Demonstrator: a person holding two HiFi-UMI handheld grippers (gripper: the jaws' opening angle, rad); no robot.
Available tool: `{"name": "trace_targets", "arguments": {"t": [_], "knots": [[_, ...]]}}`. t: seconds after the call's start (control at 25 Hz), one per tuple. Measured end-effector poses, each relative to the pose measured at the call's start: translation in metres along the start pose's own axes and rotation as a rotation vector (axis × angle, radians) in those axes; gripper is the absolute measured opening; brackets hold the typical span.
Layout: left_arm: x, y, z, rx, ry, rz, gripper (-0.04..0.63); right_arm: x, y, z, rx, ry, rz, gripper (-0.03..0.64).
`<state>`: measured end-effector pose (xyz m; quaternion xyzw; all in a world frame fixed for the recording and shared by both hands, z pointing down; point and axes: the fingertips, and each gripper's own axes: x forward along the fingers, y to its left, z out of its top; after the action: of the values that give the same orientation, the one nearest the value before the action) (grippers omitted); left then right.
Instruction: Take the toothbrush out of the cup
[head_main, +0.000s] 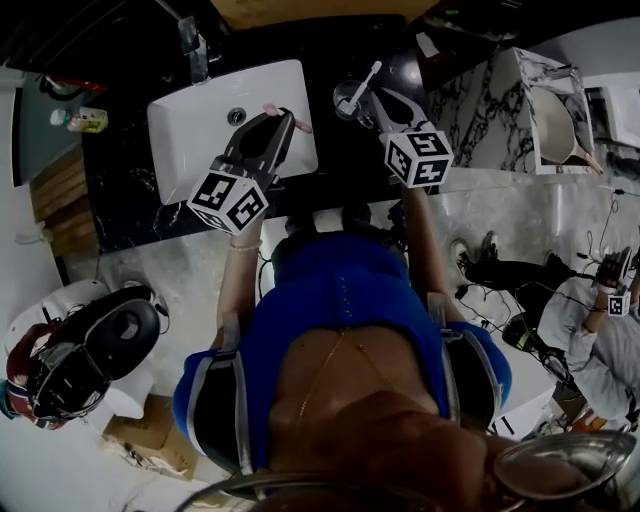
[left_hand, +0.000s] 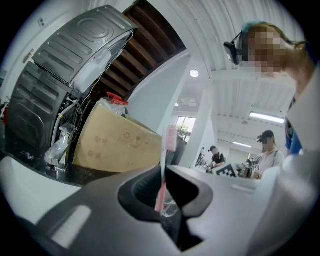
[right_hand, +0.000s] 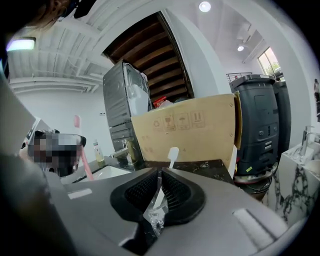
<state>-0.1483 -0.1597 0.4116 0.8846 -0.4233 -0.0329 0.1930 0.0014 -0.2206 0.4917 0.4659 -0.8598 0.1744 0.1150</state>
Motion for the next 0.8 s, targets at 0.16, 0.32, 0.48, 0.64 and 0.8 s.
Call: {"name": "trace_targets", "arguments": {"t": [0.16,0.32,0.48,0.64,0.8], "knots": [[-0.003,-0.002,-0.004,-0.015,-0.002,0.008,0.026,0.010,-0.009,-0.011,0.033,0.026,0.002,0.059],[-0.008,-0.002,-0.008,-0.033,-0.004,0.019,0.026,0.021,-0.013,-0.015,0.061,0.032,0.027,0.116],[-0.013,-0.001,-0.015,-0.056,-0.003,0.036,0.026,0.032,-0.013,-0.016,0.085,0.024,0.070,0.134],[-0.017,-0.001,-0.019,-0.067,0.001,0.044,0.026,0.040,-0.015,-0.014,0.094,0.004,0.077,0.098],[-0.020,0.000,-0.021,-0.071,0.002,0.047,0.026,0.043,-0.017,-0.014,0.104,-0.006,0.070,0.059]]}}
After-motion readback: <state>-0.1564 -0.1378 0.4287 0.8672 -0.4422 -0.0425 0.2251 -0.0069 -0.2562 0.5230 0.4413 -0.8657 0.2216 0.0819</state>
